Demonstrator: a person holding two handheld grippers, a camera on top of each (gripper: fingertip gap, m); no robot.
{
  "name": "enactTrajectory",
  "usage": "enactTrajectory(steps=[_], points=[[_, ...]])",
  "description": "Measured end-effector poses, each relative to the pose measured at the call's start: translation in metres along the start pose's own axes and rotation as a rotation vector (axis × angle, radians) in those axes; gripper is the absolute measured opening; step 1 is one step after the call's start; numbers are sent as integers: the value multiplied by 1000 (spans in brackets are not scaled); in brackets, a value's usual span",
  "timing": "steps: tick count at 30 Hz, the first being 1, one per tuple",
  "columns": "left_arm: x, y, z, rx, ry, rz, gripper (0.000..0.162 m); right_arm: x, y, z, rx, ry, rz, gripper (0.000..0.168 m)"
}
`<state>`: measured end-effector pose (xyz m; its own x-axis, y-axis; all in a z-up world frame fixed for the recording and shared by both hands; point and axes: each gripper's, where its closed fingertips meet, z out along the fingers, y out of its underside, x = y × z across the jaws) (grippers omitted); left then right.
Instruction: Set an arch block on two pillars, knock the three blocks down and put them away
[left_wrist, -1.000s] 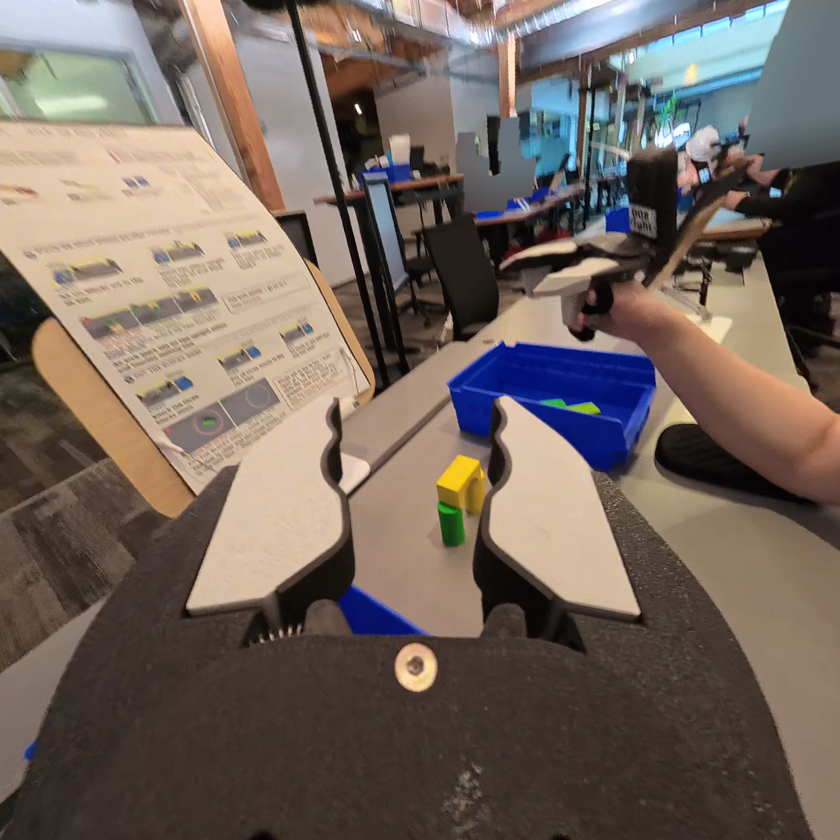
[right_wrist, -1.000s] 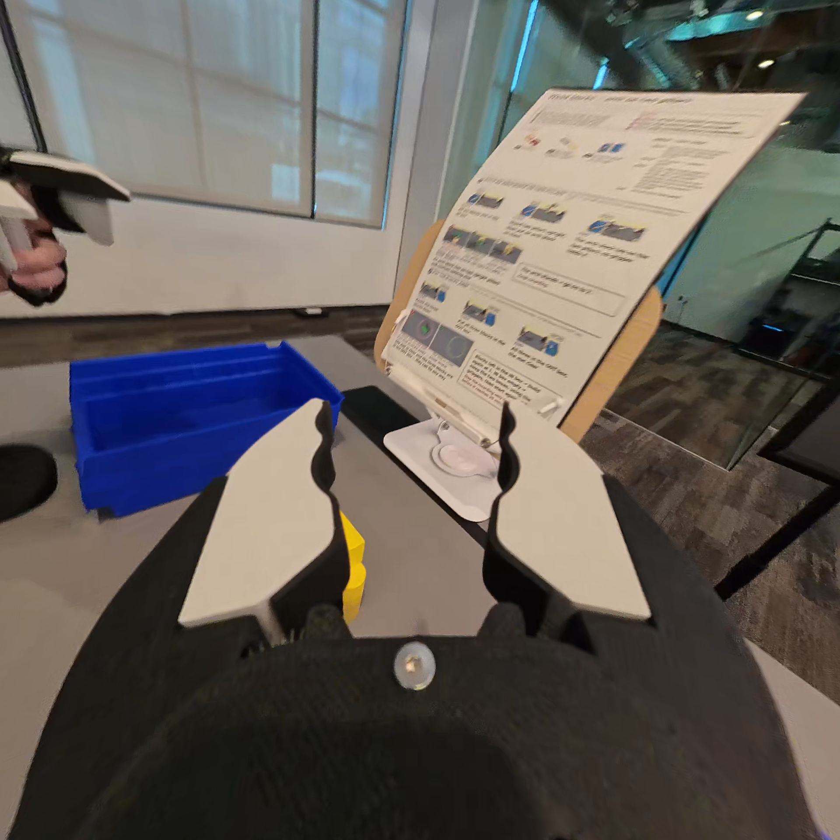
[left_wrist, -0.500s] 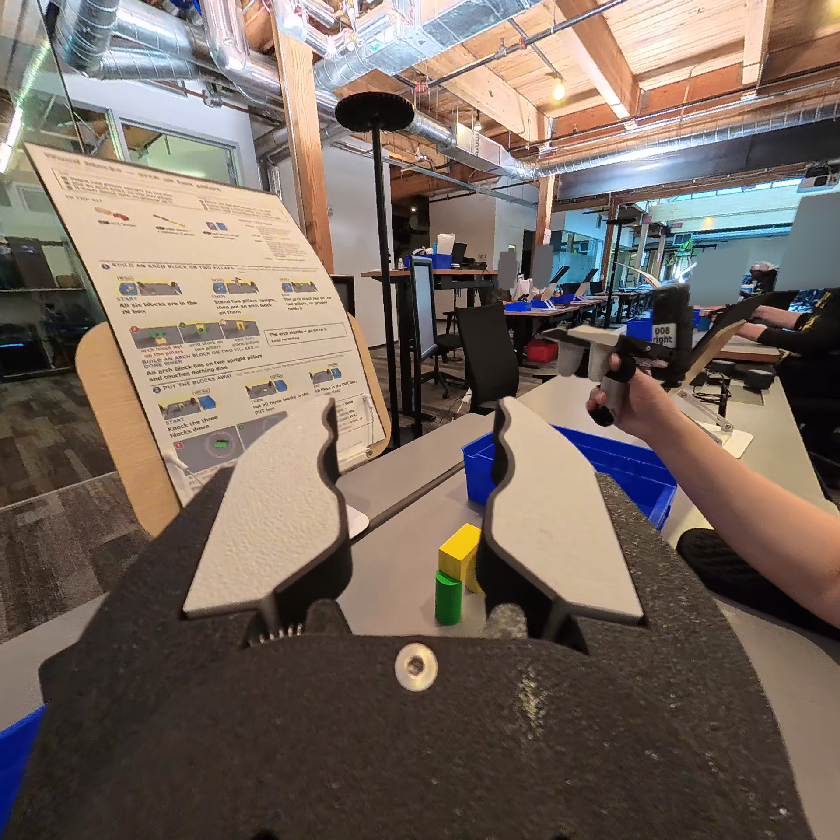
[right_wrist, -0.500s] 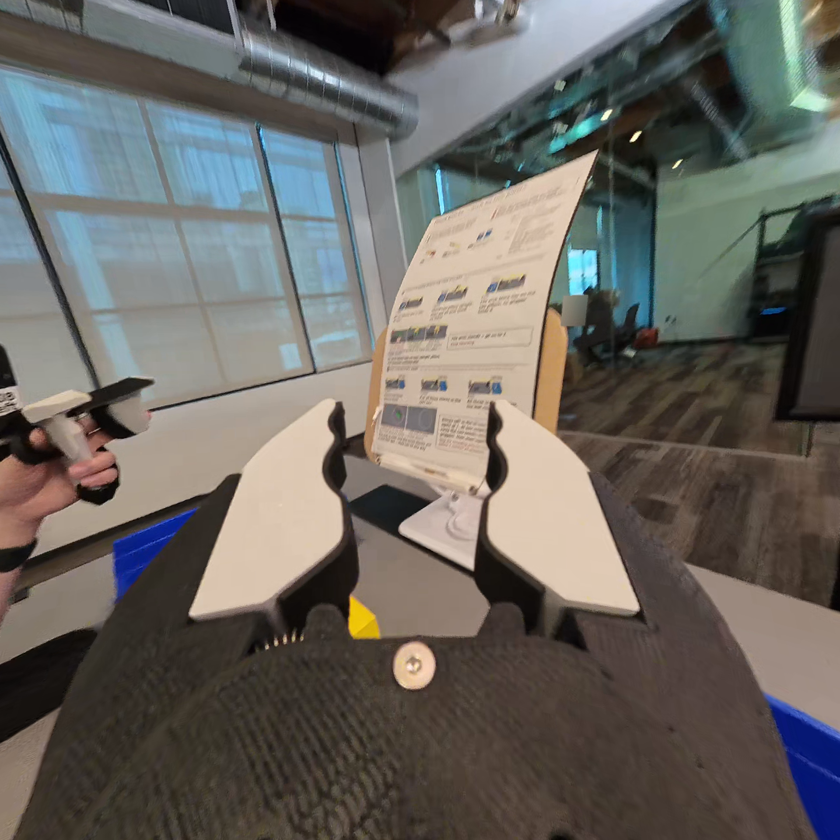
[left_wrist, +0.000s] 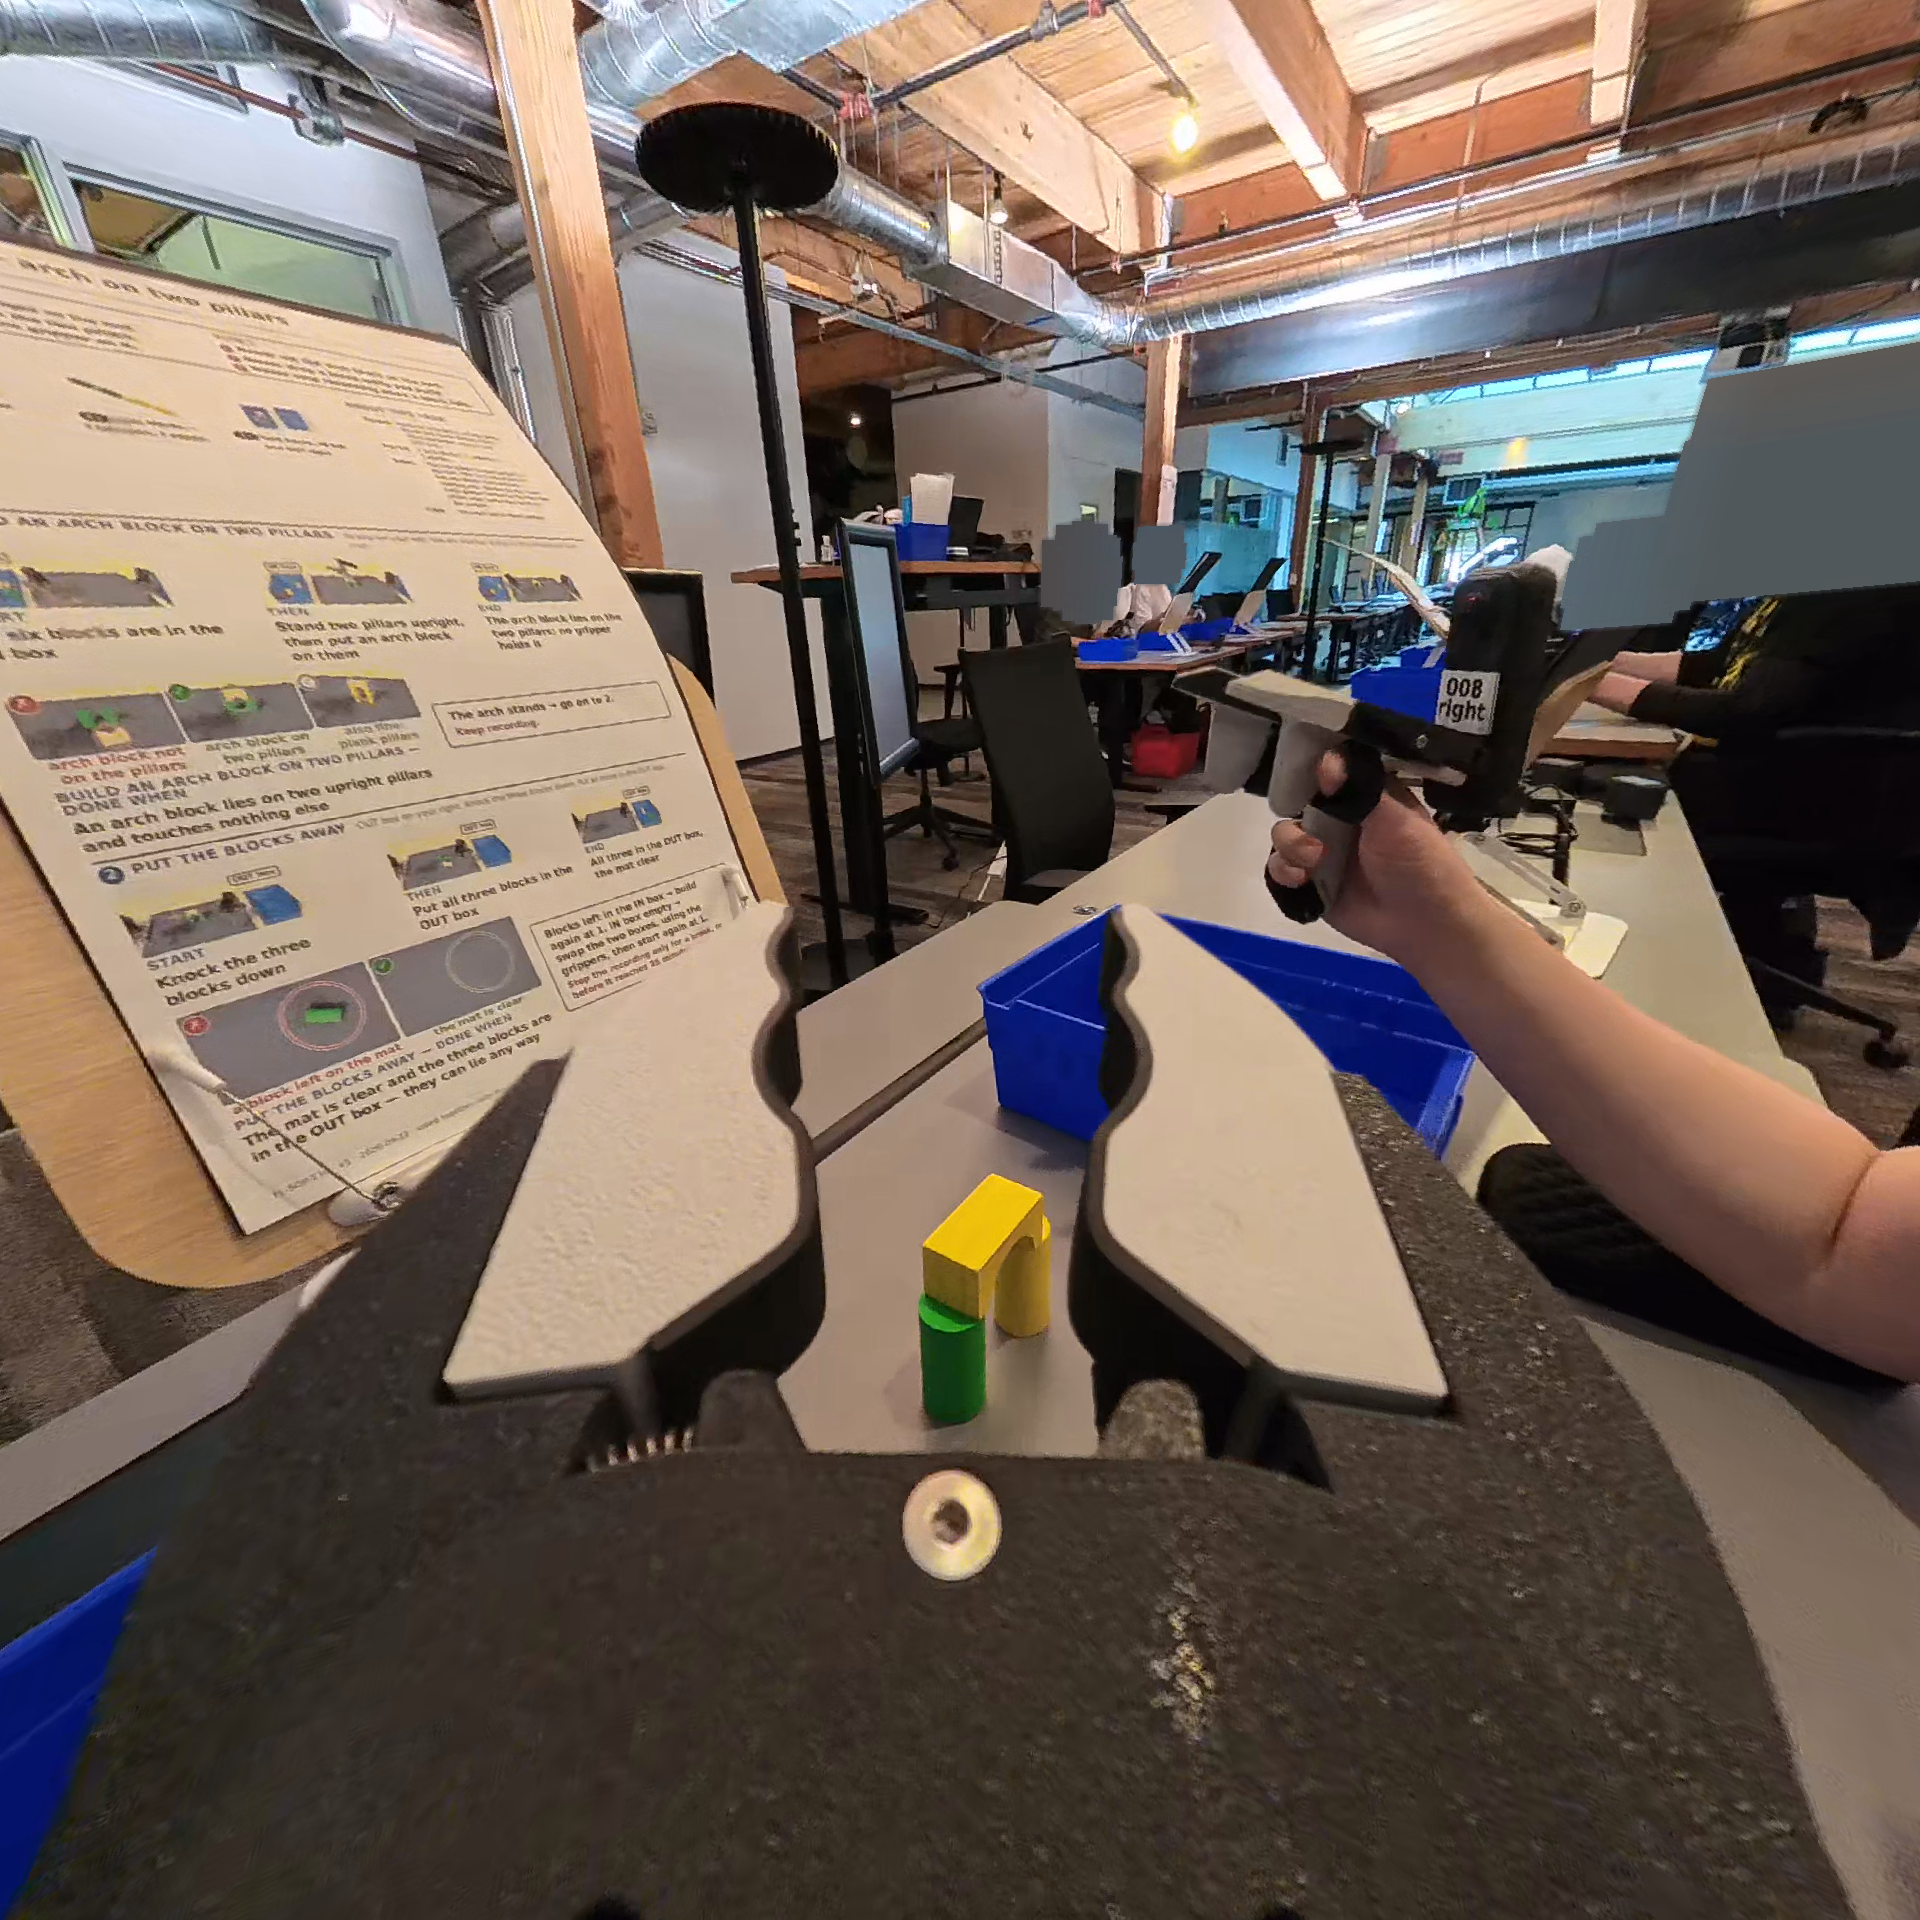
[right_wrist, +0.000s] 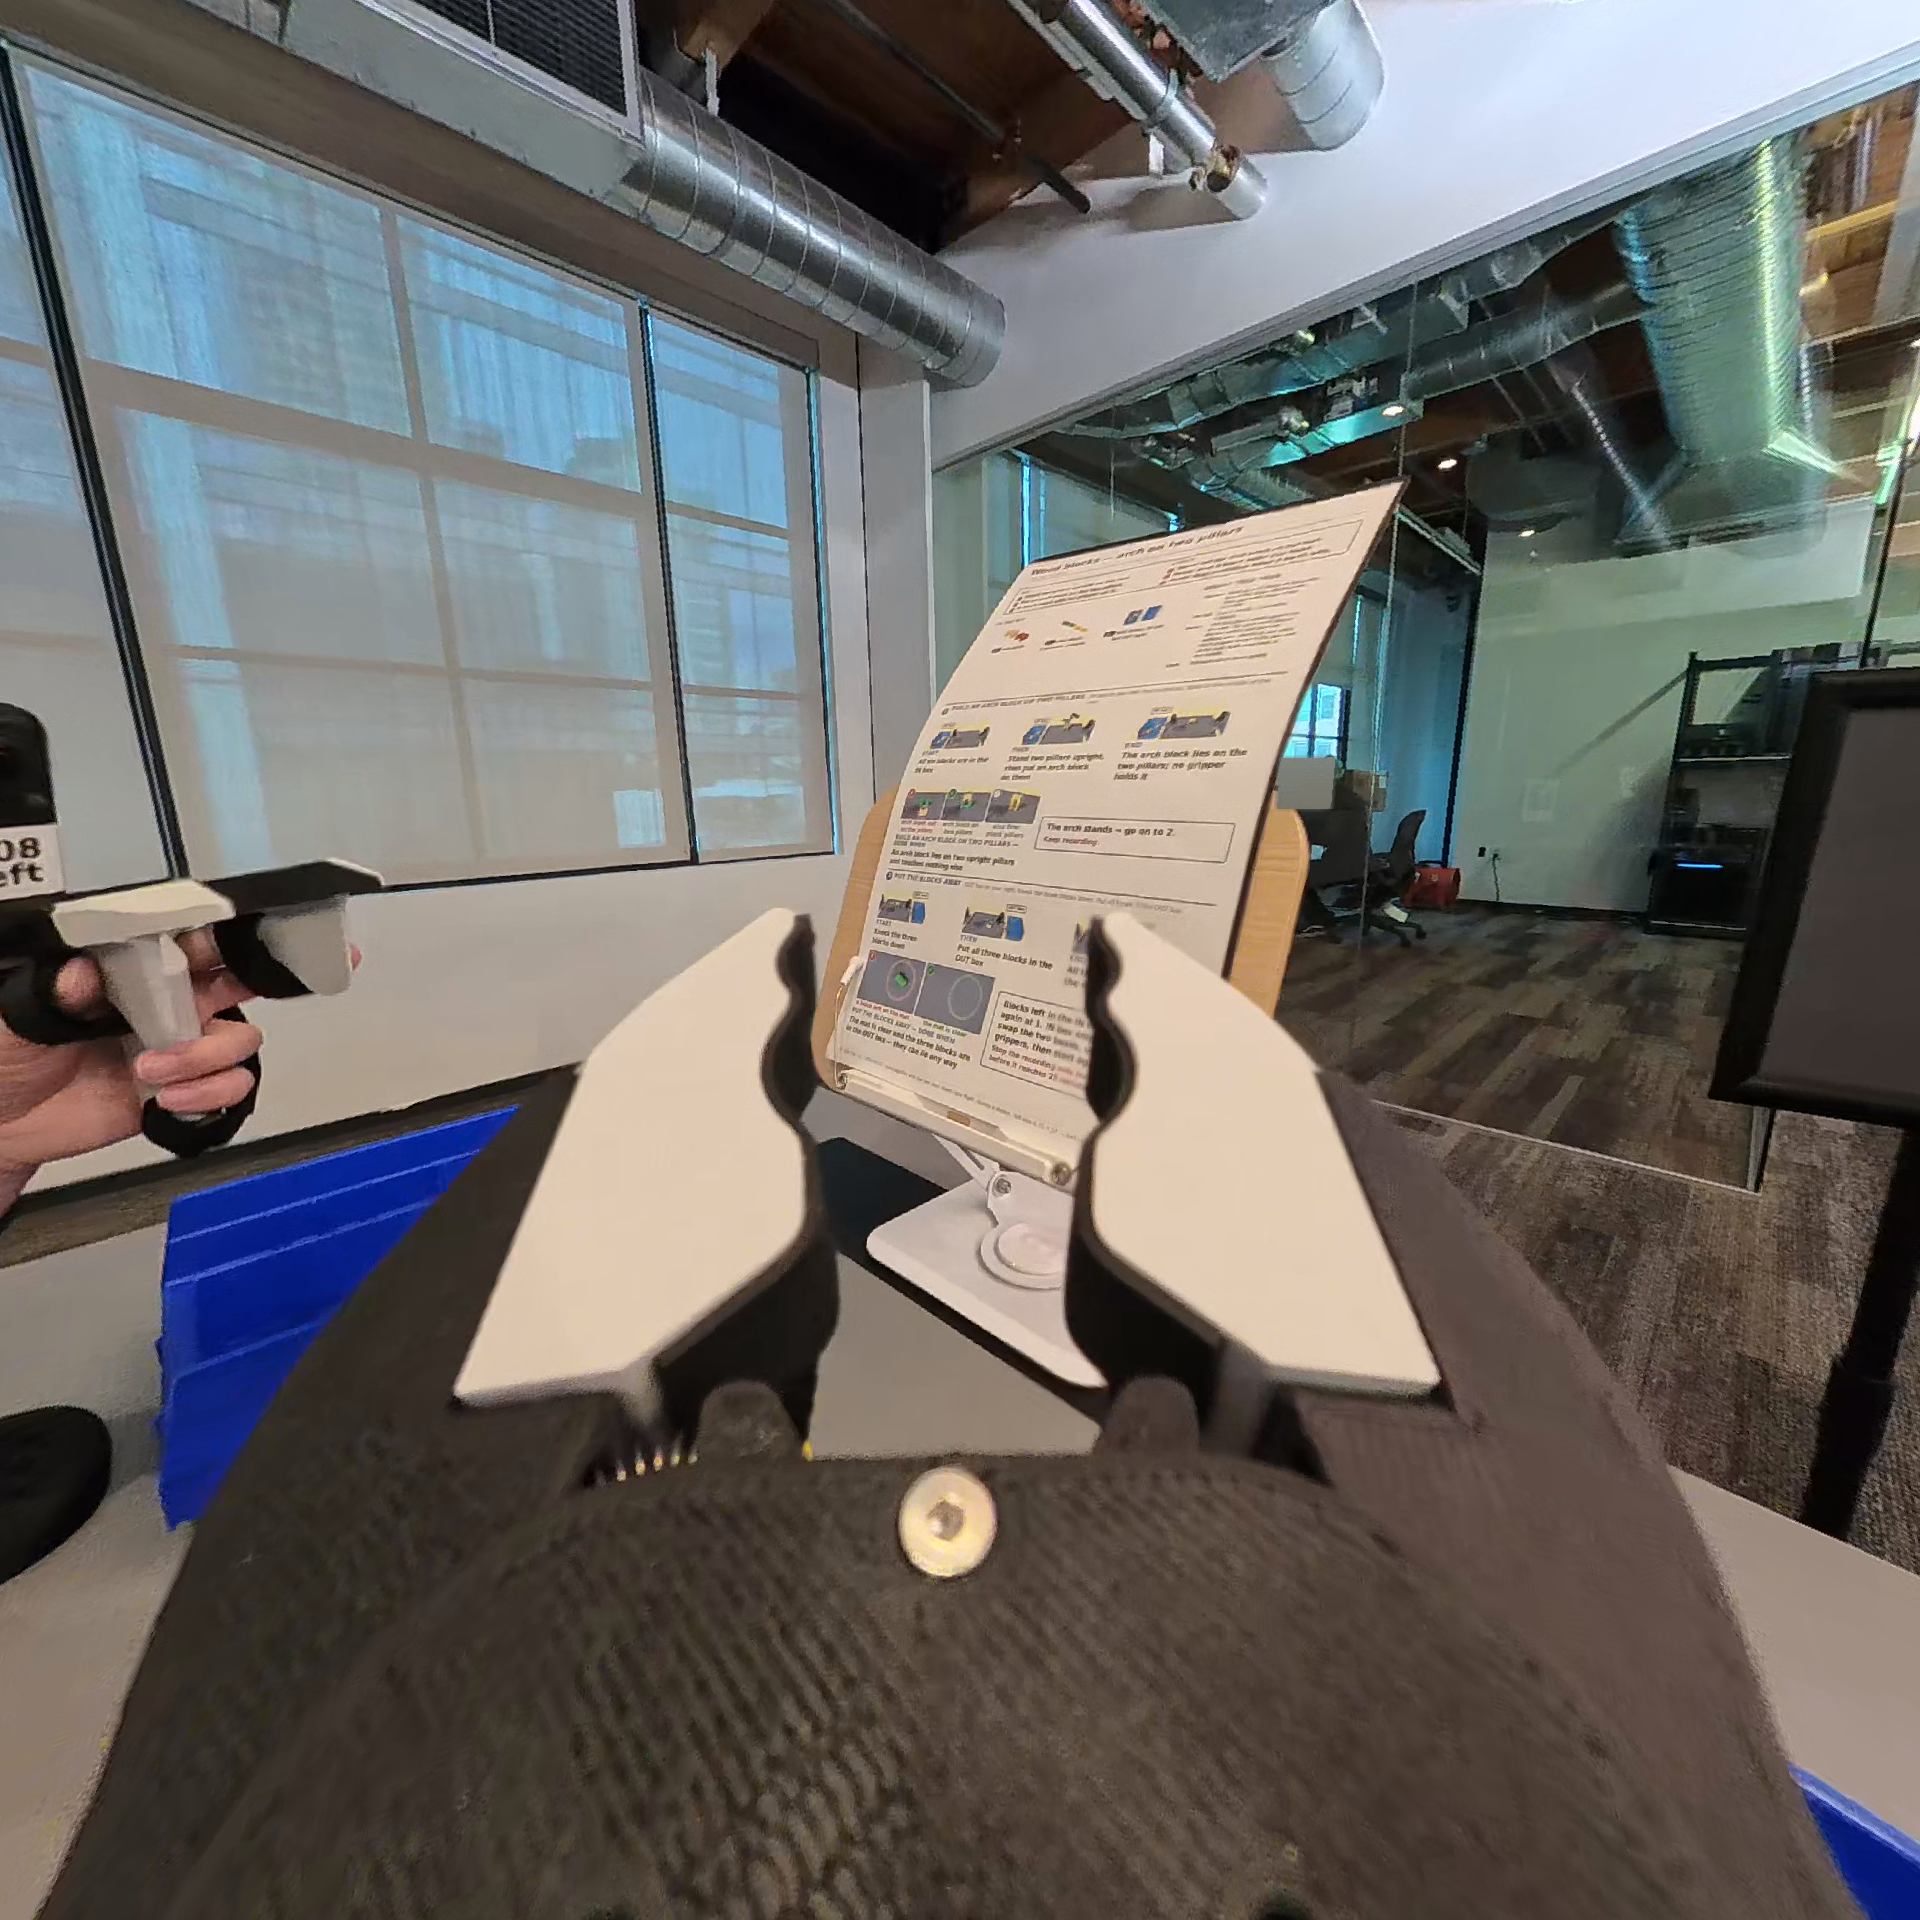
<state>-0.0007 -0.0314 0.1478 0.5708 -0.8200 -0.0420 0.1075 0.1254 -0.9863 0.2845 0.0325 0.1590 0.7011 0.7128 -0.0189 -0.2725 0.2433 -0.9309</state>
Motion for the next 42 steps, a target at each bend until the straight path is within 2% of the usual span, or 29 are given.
enactTrajectory(steps=[5, 10, 42], points=[[-6, -11, -9, 43, -34, -4, 50, -2, 10, 4, -43, 13, -30, 30], [-8, -11, -10, 45, -36, -12, 49, -6, 16, 7, -69, 5, -39, 25], [2, -1, -3, -7, 7, 8, 44, -19, 29, 16, -130, -27, -123, 15]])
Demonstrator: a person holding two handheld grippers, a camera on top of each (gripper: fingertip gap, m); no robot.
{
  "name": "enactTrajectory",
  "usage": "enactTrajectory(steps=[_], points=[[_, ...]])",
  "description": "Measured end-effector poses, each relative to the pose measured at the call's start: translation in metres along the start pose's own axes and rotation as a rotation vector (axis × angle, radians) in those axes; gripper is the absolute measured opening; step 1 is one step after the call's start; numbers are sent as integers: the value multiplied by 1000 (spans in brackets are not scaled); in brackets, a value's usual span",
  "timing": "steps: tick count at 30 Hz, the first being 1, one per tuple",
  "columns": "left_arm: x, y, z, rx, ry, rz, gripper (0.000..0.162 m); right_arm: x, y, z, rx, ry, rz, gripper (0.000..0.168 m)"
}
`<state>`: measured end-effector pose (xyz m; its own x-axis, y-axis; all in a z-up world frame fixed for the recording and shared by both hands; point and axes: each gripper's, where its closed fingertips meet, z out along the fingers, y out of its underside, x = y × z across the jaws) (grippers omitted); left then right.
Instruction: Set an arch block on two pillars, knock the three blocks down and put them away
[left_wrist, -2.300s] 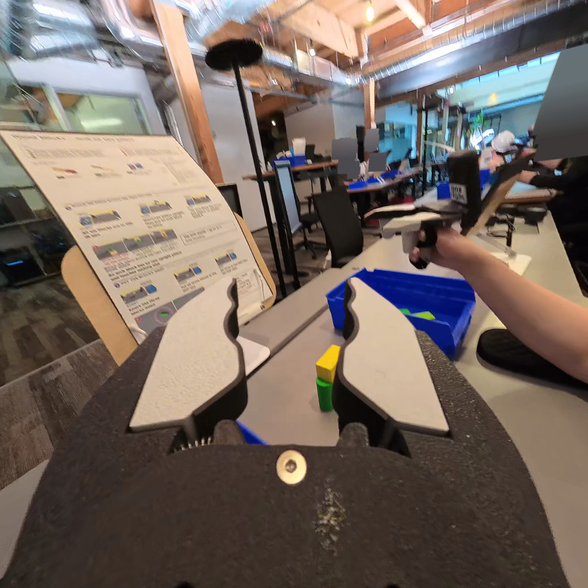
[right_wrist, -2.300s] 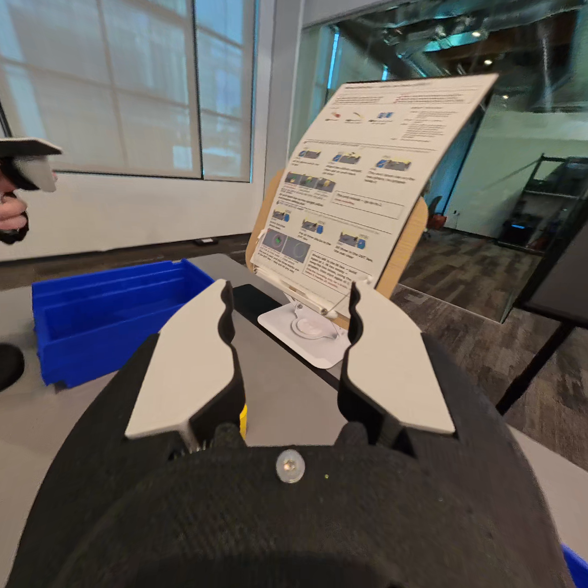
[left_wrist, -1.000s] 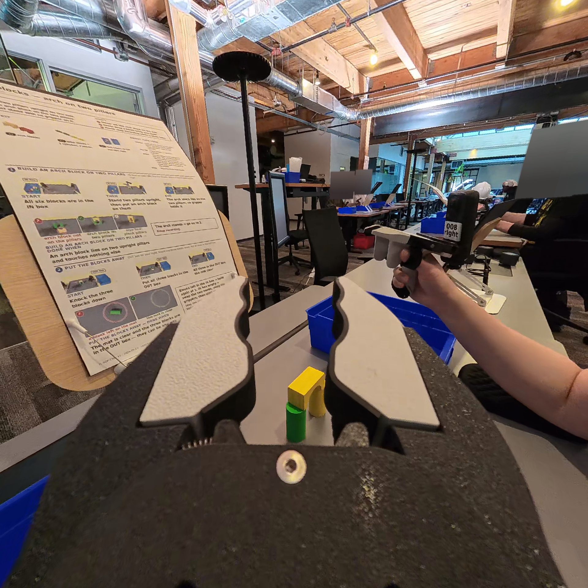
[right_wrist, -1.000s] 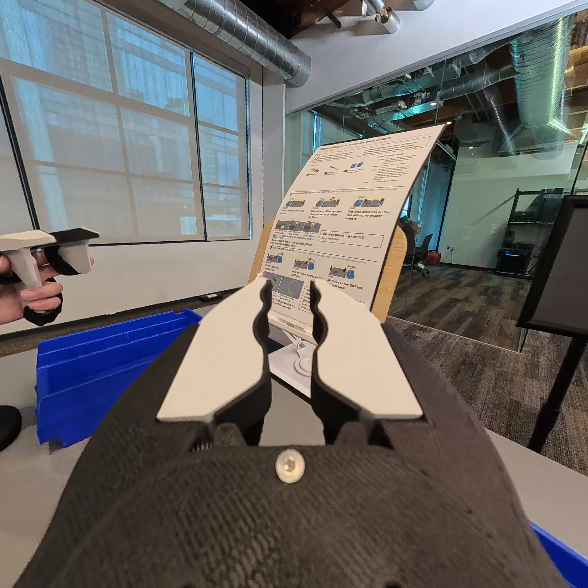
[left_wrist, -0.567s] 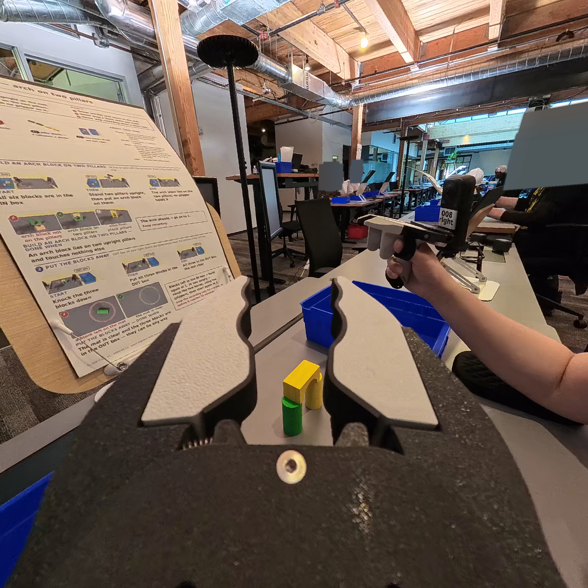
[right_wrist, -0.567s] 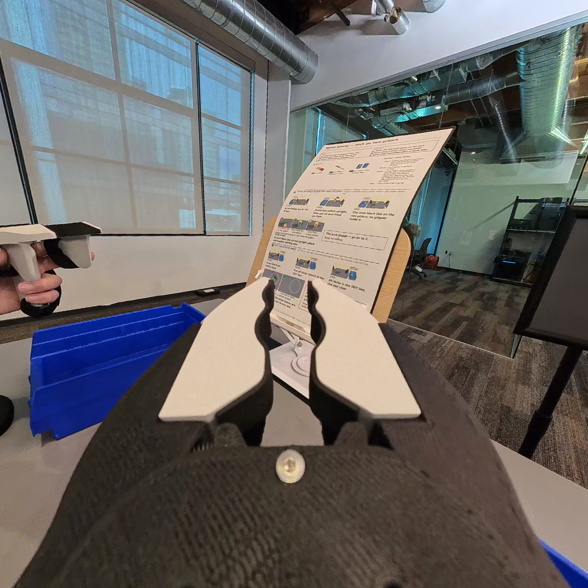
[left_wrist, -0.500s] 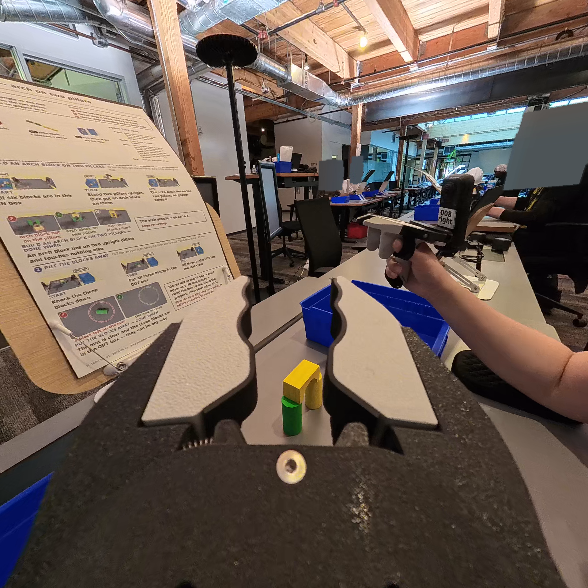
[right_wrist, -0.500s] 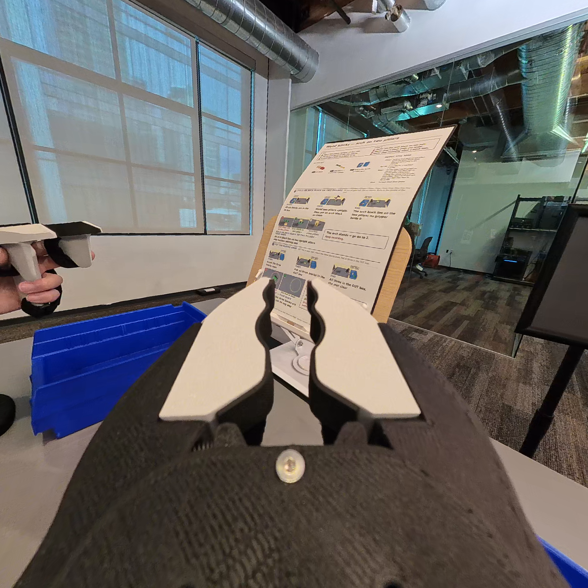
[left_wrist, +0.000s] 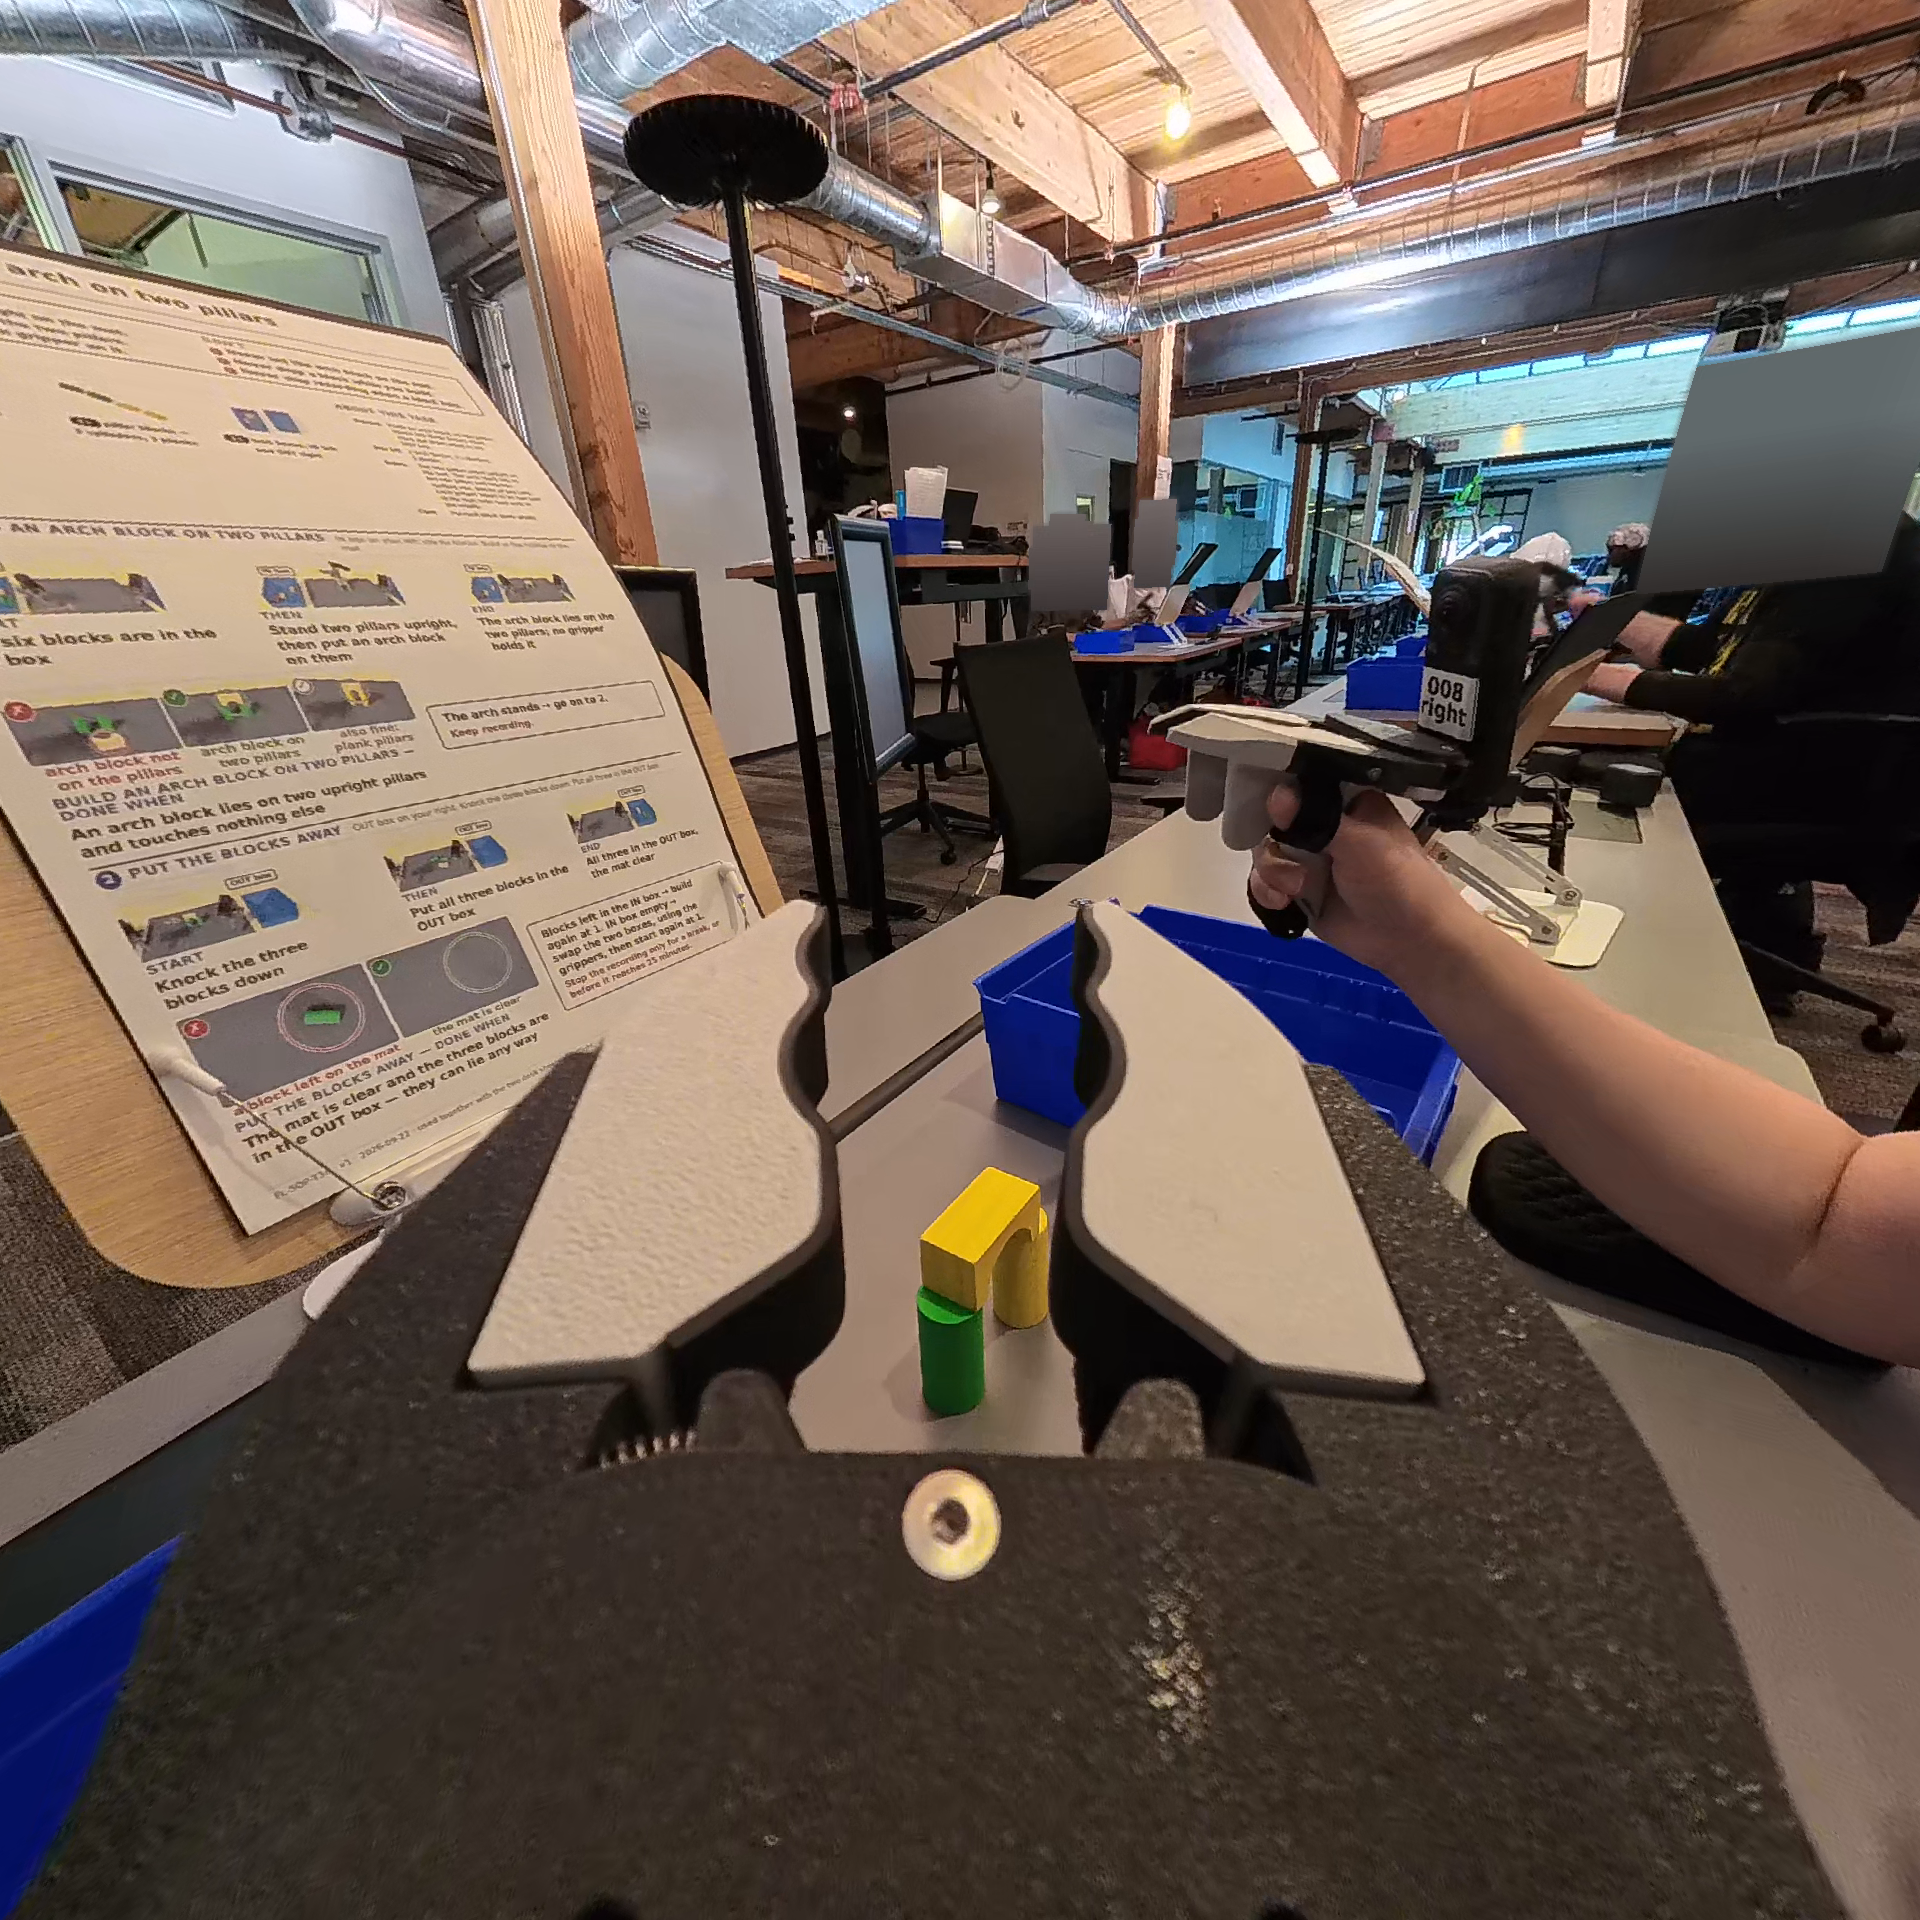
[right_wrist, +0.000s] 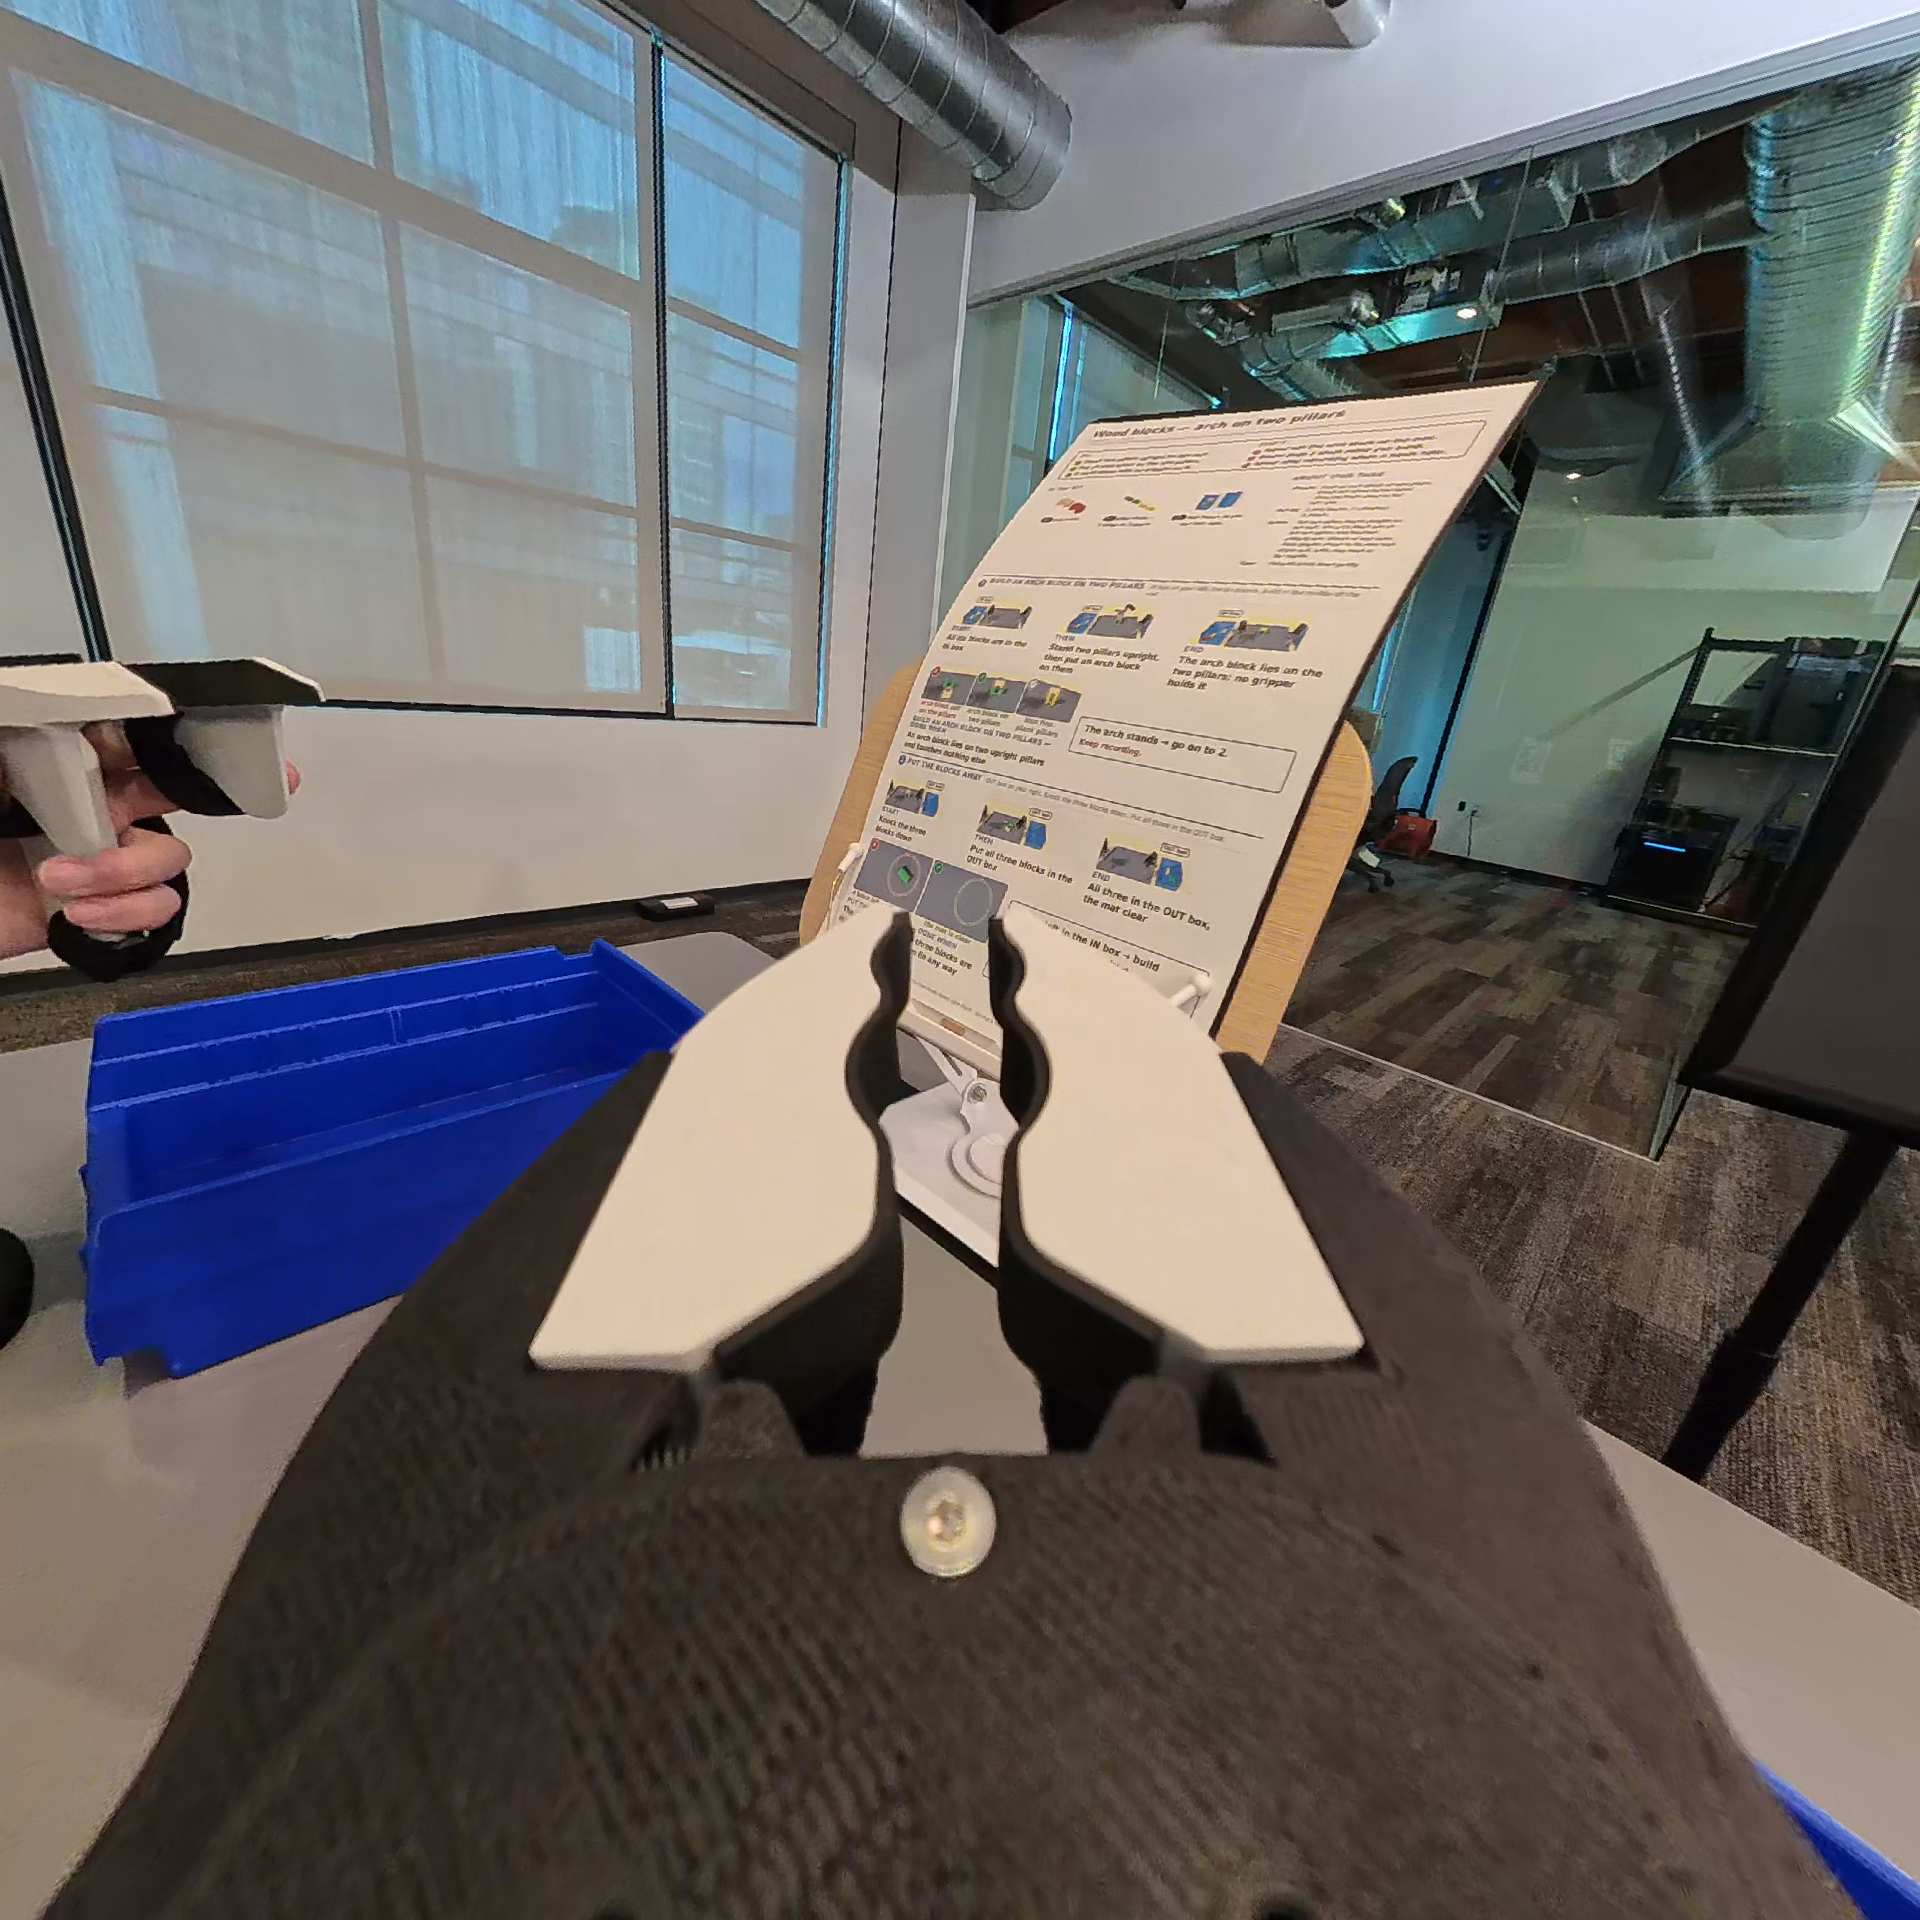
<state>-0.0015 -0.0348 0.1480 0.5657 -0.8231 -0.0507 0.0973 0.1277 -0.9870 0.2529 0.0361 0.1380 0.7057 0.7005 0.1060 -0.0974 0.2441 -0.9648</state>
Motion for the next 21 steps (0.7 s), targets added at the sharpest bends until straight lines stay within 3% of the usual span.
enactTrajectory(steps=[21], points=[[-1, 1, 0, -7, -4, -3, 44, -4, 8, 5, -41, -11, -14, 14]])
